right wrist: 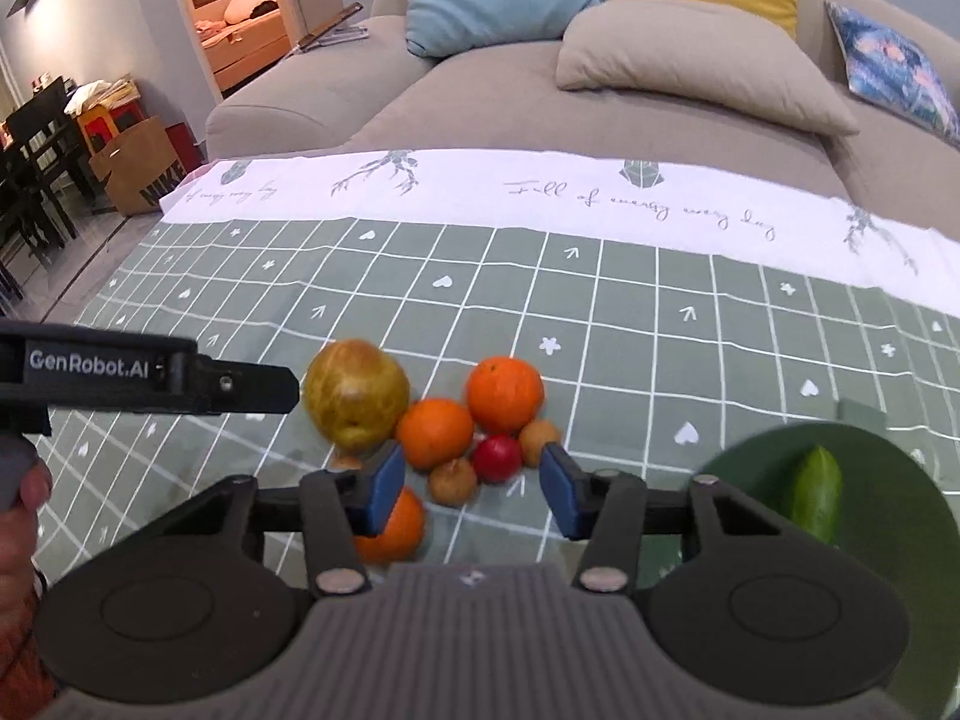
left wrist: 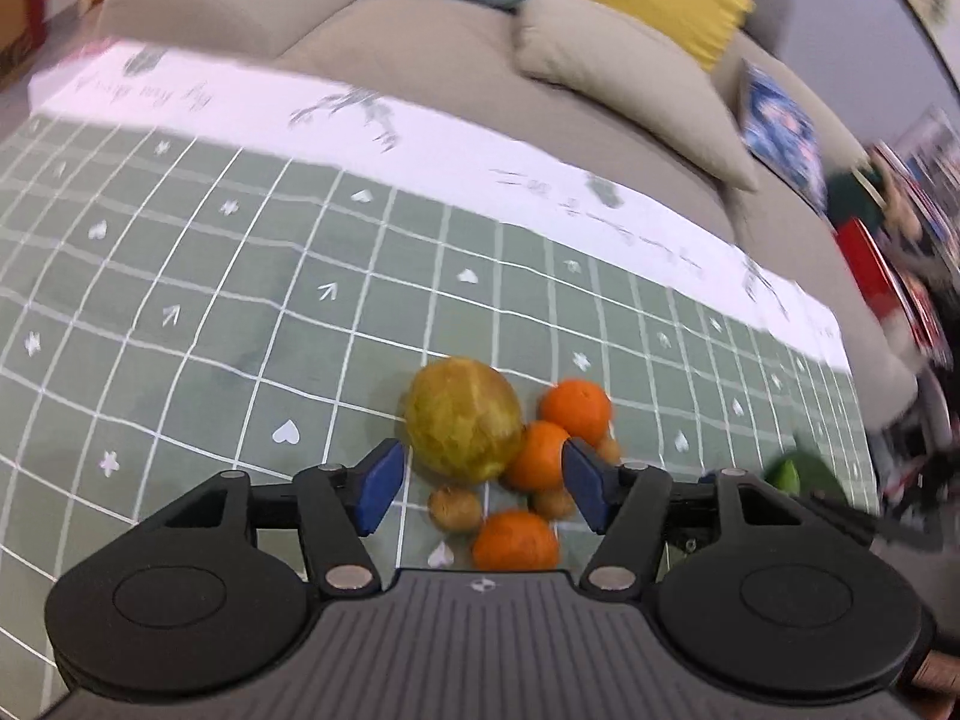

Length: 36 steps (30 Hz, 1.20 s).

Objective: Organize fruits
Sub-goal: 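Move both open tools back to the fruit pile, then grasp the yellow-green pear with the left tool while the right tool grasps an orange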

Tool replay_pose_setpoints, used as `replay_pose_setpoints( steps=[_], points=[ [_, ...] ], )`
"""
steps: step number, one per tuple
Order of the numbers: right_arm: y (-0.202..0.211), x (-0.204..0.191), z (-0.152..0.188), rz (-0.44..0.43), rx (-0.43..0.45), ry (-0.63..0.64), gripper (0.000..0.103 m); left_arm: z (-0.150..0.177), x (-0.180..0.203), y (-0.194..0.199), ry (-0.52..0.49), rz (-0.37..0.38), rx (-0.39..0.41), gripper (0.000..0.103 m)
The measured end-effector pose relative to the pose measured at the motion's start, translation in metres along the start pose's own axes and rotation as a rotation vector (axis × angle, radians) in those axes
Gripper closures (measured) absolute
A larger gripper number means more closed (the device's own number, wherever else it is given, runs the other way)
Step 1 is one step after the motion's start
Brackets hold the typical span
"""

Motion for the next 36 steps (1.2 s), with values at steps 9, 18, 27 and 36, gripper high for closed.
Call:
replay_pose_setpoints(
  steps=[9, 18, 27, 36],
  points=[
    [-0.050, 0.022, -0.025, -0.012, -0.046, -0.117, 0.057, -0.016, -0.011, -0.040, 0.123, -0.016, -0.061, 0.027],
    [-0.083, 0.029, -0.033, -0.035, -0.098, -0.150, 0.057, -0.017, -0.015, -0.065, 0.180, -0.011, -0.133, 0.027],
    [-0.099, 0.027, -0.036, -0.043, -0.121, -0.143, 0.061, -0.017, -0.019, -0.071, 0.207, 0.019, -0.150, 0.033],
    [-0.096, 0.024, -0.038, -0.034, -0.109, -0.111, 0.065, -0.017, -0.020, -0.070, 0.216, 0.022, -0.145, 0.035]
  ],
)
Point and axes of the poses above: each gripper's, at about its wrist camera, not at the fingertips, and y roughly against the way its jaws point, x to its right, z to its underside, the point moved 7 cm from there along -y, roughly the way its jaws point, and after that the axes turned 3 degrees about -x, right-handed, at the moved point
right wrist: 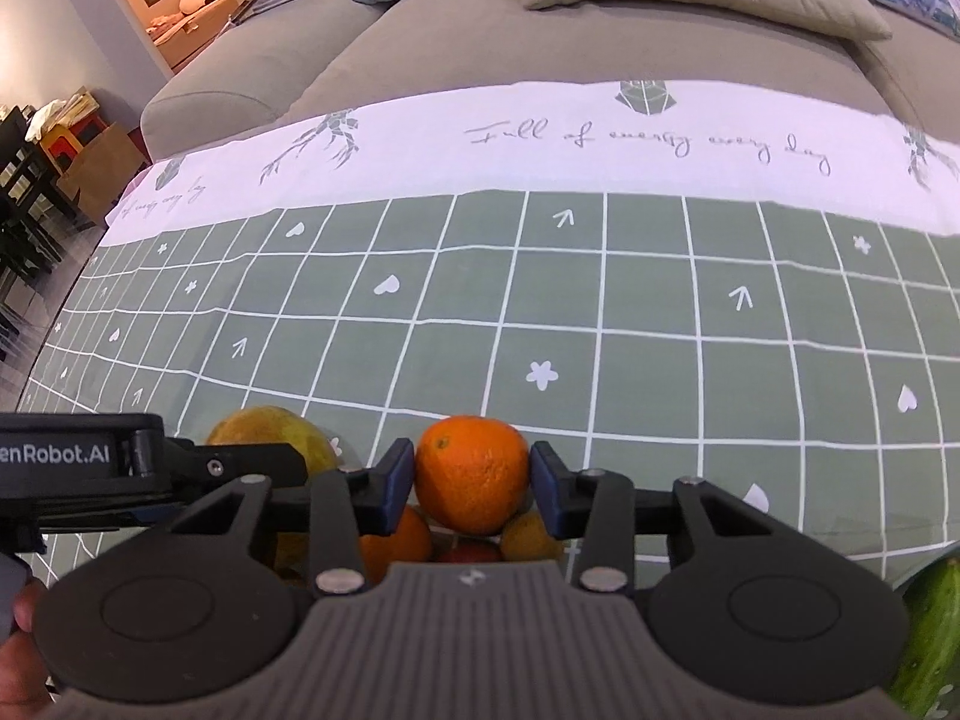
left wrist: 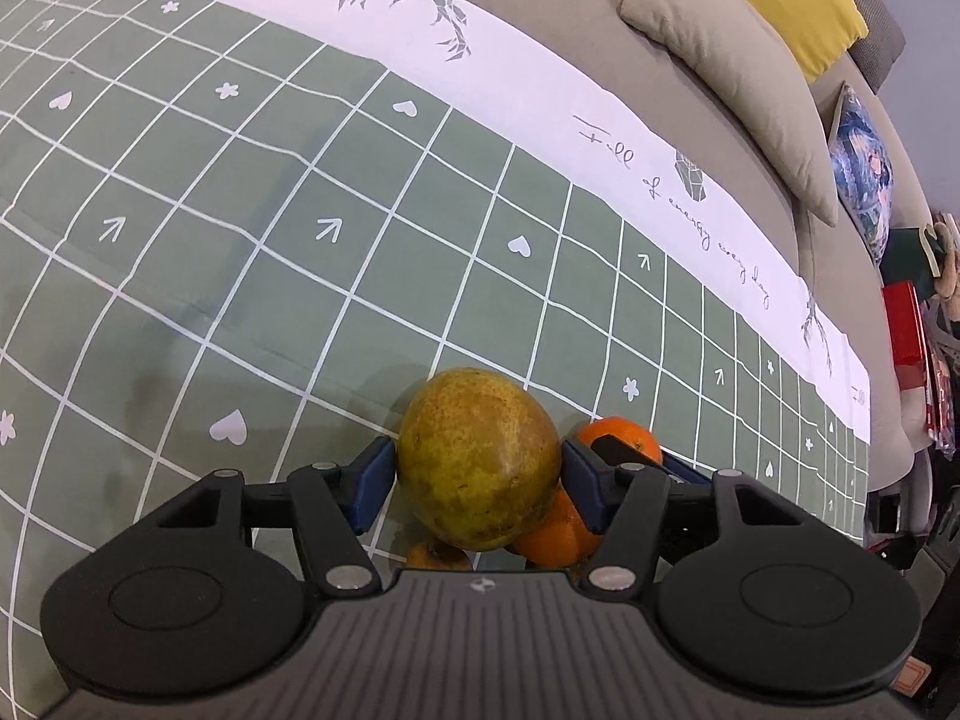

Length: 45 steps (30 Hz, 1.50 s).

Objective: Organize fruits
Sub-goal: 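Grasp the yellow-green pear with the left tool while the right tool grasps an orange, then carry the pear with the left tool while the right tool carries the orange to the colander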

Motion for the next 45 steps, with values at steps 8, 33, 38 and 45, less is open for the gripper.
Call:
replay_pose_setpoints(
  steps=[8, 33, 38, 45],
  points=[
    [0.039, -0.012, -0.004, -0.021, 0.066, 0.053, 0.065, 0.005, 0.000, 0.028, -0.010, 0.019, 0.053, 0.035],
    [0.192, 0.037, 0.101, -0.009, 0.153, 0.026, 0.065, 0.099, 0.114, 0.104, -0.272, 0.208, 0.037, 0.035],
    [0.202, 0.075, 0.125, 0.057, 0.127, 0.011, 0.065, 0.120, 0.146, 0.094, -0.350, 0.227, -0.006, 0.035],
    [0.205, 0.113, 0.143, 0.098, 0.084, -0.021, 0.065, 0.140, 0.181, 0.069, -0.435, 0.216, -0.086, 0.035]
  ],
)
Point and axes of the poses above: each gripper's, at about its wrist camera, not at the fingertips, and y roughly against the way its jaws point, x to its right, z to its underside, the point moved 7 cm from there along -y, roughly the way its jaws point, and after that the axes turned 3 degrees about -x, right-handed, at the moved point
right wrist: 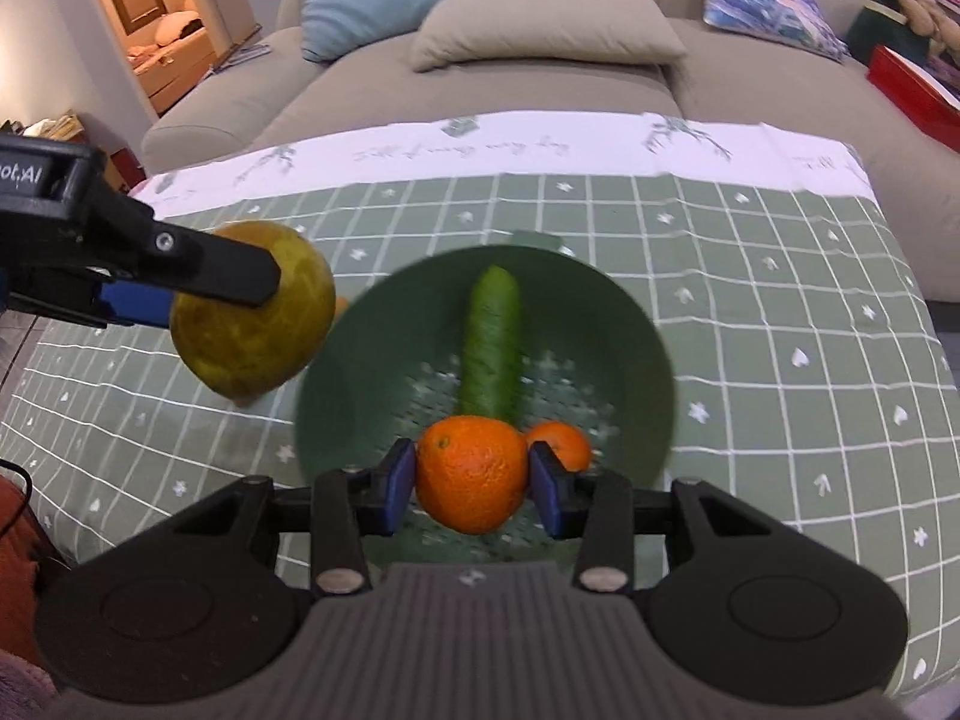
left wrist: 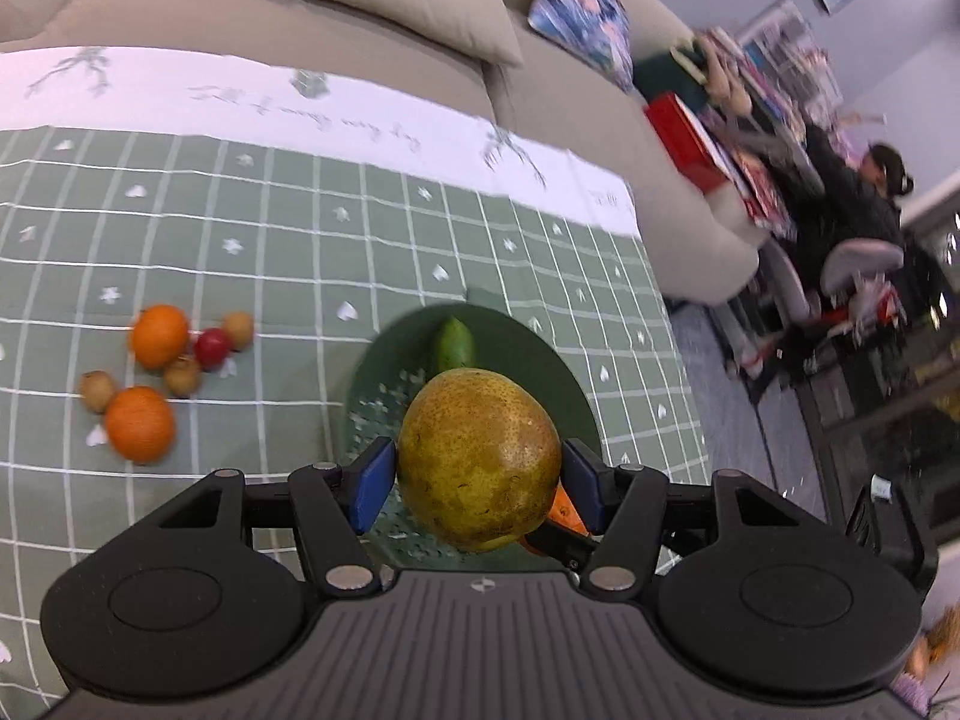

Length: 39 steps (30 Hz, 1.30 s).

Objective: Organize fruits
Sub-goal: 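Carry the pear with the left tool while the right tool carries the orange to the colander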

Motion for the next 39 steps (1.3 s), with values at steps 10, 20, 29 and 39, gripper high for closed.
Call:
replay_pose_setpoints(
  steps=[10, 20, 29, 39],
  points=[
    [-0.023, 0.009, 0.005, -0.001, -0.077, 0.025, 0.065, 0.009, 0.012, -0.050, -0.120, -0.138, -0.128, 0.035],
    [-0.051, 0.008, 0.015, -0.011, -0.162, 0.079, 0.065, 0.020, 0.008, -0.079, -0.193, -0.216, -0.227, 0.034],
    [-0.061, 0.004, 0.016, -0.019, -0.173, 0.107, 0.064, 0.022, 0.002, -0.094, -0.224, -0.245, -0.276, 0.034],
    [-0.060, 0.003, 0.015, 0.002, -0.184, 0.117, 0.063, 0.025, 0.002, -0.097, -0.254, -0.233, -0.311, 0.034]
  ],
)
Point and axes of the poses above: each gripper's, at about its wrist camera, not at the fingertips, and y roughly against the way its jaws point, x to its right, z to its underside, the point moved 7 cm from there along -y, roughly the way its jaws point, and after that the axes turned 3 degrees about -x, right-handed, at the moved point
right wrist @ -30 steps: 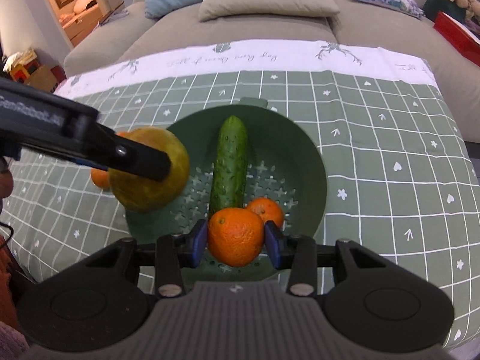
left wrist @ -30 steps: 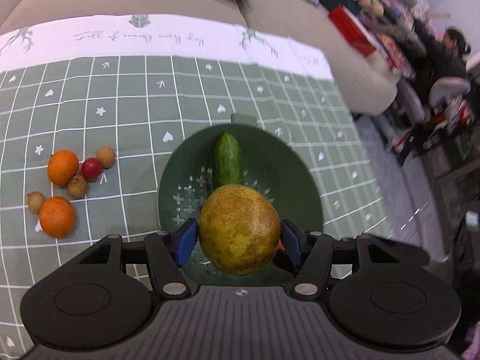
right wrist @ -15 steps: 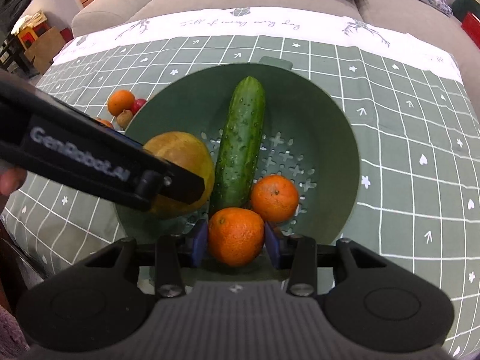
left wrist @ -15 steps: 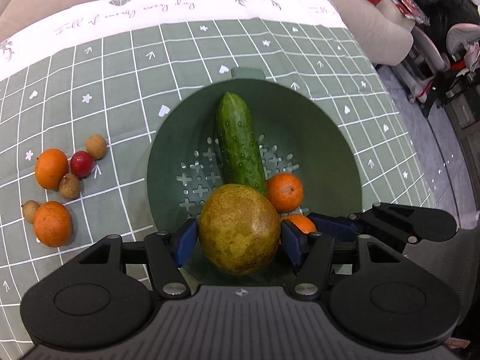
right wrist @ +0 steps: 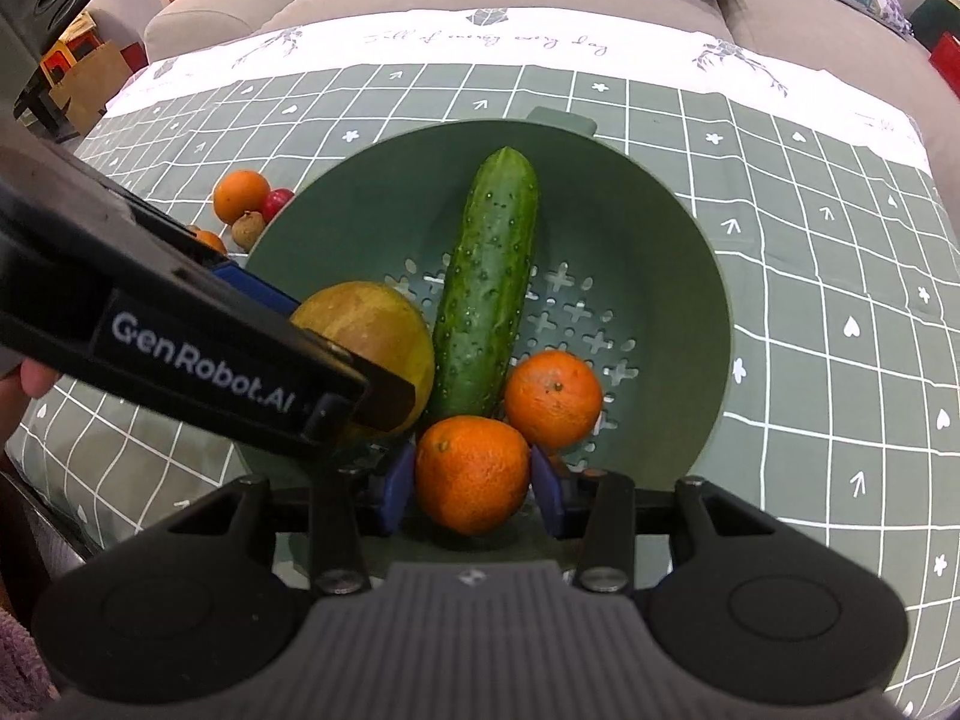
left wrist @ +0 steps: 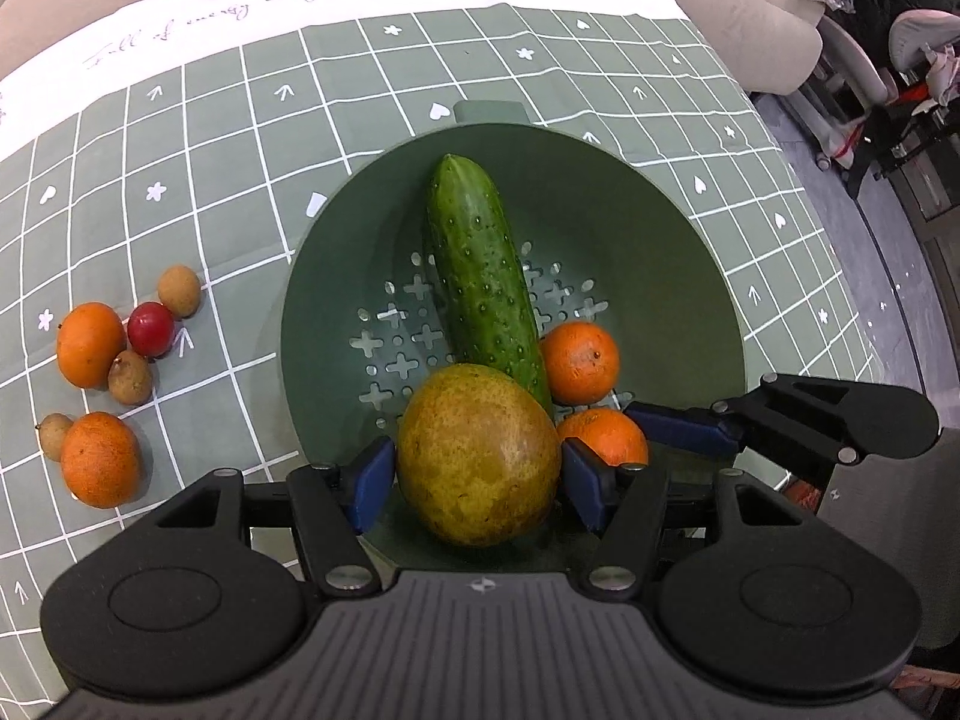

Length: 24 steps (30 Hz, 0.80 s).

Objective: Organize fruits
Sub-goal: 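Carry the pear with the left tool while the right tool carries the orange to the colander, then open the left tool to drop the pear while the right tool releases the orange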

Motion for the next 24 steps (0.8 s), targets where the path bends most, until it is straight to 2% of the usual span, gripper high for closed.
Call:
replay_pose_setpoints(
  steps=[4, 7, 11, 16, 19, 24],
  points=[
    [0.003, -0.001, -0.001, 0.021, -0.001, 0.000, 0.059, 0.004, 0.003, 0.000, -0.023, 0.003, -0.006, 0.034],
    [0.008, 0.000, 0.000, 0.044, 0.003, 0.005, 0.049, 0.005, 0.003, 0.004, -0.018, 0.006, -0.002, 0.032],
    [0.018, 0.001, -0.002, 0.056, 0.023, -0.012, 0.043, 0.005, 0.002, 0.020, -0.006, 0.047, 0.028, 0.030],
    [0.037, -0.006, -0.007, 0.100, 0.065, -0.009, 0.037, 0.007, 0.001, 0.055, -0.021, 0.065, 0.132, 0.030],
    [0.047, -0.013, -0.013, 0.106, 0.099, -0.017, 0.037, 0.011, -0.006, 0.076, -0.024, 0.071, 0.197, 0.030],
    [0.057, -0.033, -0.027, 0.098, 0.169, -0.062, 0.037, 0.020, -0.029, 0.105, -0.019, 0.019, 0.309, 0.030]
  ],
)
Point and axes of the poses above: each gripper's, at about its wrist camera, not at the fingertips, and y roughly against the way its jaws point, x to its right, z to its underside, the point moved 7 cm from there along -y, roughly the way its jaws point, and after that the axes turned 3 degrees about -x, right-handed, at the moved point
